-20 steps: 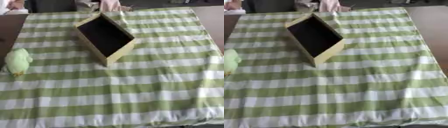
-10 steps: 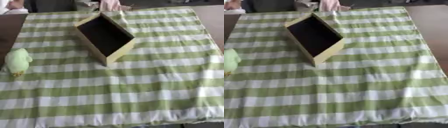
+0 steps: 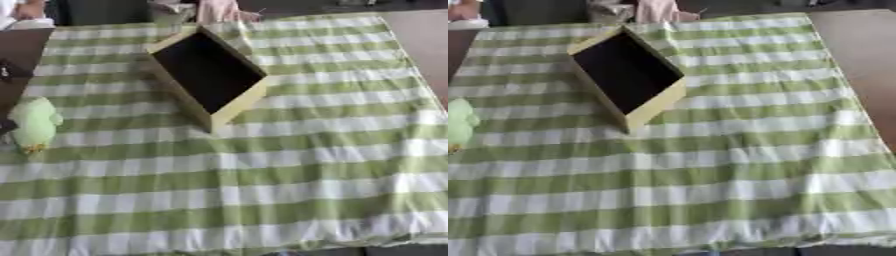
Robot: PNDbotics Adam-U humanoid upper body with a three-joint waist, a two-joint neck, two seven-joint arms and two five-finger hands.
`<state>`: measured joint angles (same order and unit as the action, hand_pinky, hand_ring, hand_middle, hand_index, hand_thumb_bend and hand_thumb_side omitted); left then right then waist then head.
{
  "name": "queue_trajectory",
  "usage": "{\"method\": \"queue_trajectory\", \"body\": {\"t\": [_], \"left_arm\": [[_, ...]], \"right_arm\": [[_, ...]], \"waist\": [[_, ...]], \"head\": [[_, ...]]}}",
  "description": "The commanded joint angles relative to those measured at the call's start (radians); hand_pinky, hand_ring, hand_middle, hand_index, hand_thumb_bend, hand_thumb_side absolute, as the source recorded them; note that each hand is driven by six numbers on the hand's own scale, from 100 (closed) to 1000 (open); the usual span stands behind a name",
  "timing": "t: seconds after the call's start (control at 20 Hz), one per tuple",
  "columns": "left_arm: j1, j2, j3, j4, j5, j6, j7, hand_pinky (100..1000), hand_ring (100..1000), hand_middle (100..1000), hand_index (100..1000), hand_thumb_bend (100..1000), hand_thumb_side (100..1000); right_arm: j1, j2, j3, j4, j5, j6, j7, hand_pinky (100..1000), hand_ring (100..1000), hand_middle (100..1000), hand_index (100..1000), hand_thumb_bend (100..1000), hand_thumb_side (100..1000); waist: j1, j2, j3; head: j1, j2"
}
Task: Pick up objects on the table and place them in the box.
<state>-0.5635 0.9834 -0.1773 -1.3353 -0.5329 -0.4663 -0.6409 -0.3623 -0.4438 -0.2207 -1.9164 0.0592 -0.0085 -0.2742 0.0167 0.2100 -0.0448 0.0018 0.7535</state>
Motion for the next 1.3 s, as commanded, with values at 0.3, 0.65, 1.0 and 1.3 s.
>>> {"method": "queue_trajectory", "body": {"t": [0.3,0.65,1.0,1.3], "left_arm": [[-0.019,0.022,-0.028,0.038,-0.073,-0.086,-0.050,718,851,927,1000,364,349],[-0.022,0.008,-0.034,0.076,-0.137,-0.074,-0.020,734,862,939,1000,409,371],[-0.037,-0.022,-0.042,0.113,-0.225,-0.064,0.029,730,862,940,1000,421,361],[-0.056,-0.061,-0.050,0.142,-0.276,-0.059,0.076,706,843,922,1000,398,367]], "right_arm": [[-0.013,-0.013,-0.005,-0.012,-0.009,0.001,0.000,647,605,578,791,100,1000],[-0.012,-0.009,-0.005,-0.011,-0.012,0.001,0.002,647,604,578,791,100,1000],[-0.011,-0.006,-0.004,-0.008,-0.015,0.000,0.005,646,604,577,791,100,1000],[-0.011,-0.003,-0.004,-0.005,-0.020,-0.001,0.008,644,603,576,791,100,1000]], "waist": [[0.005,-0.009,-0.003],[0.003,-0.007,-0.003],[-0.002,-0.005,-0.004],[-0.003,0.000,-0.005]], "head": [[0.005,-0.001],[0.032,-0.002],[0.039,-0.006],[0.042,-0.006]]}}
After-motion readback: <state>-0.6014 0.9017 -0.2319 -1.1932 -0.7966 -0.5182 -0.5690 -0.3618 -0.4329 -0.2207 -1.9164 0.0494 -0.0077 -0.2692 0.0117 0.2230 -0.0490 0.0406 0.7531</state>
